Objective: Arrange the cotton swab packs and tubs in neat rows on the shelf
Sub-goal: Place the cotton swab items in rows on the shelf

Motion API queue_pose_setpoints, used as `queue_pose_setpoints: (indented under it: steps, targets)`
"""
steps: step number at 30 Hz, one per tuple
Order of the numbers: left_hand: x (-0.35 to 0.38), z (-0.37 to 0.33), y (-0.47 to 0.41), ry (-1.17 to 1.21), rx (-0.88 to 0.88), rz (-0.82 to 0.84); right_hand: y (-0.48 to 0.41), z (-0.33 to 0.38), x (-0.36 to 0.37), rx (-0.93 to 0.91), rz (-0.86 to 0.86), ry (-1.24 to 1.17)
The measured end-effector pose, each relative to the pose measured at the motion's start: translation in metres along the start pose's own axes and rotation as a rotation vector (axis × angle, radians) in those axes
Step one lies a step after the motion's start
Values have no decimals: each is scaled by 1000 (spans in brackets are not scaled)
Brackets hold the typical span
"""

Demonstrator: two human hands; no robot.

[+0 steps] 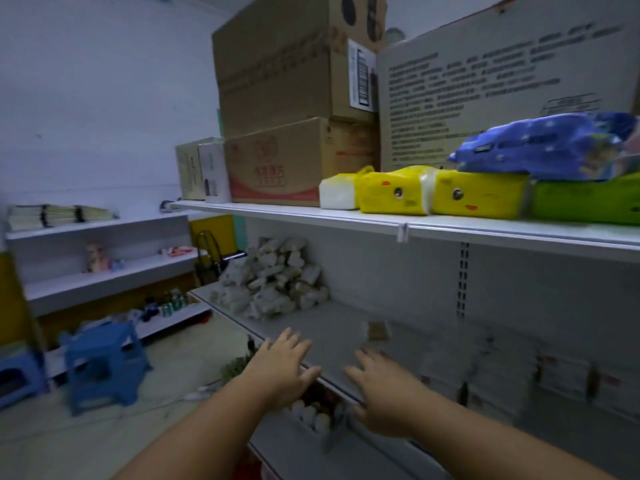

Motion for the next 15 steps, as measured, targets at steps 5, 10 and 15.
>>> queue_pose_setpoints:
  steps: [5, 10, 15]
  targets:
    - [39, 57, -28, 53, -93, 76, -74, 14, 33, -44, 45, -68]
    - [64, 115, -64, 123, -174, 140, -161, 13, 56, -61, 68, -179]
    - [56, 164, -100, 194, -280, 117, -237, 3, 70, -28, 88, -249]
Point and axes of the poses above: each hand's wrist, its own y-axis away from the middle knuckle, its own x-axis out of the palm, z = x × y, the point moved 9 cm from there along -y, towards the middle knuckle, and after that the axes turned 9 degrees about -z, right-handed, at the moved point
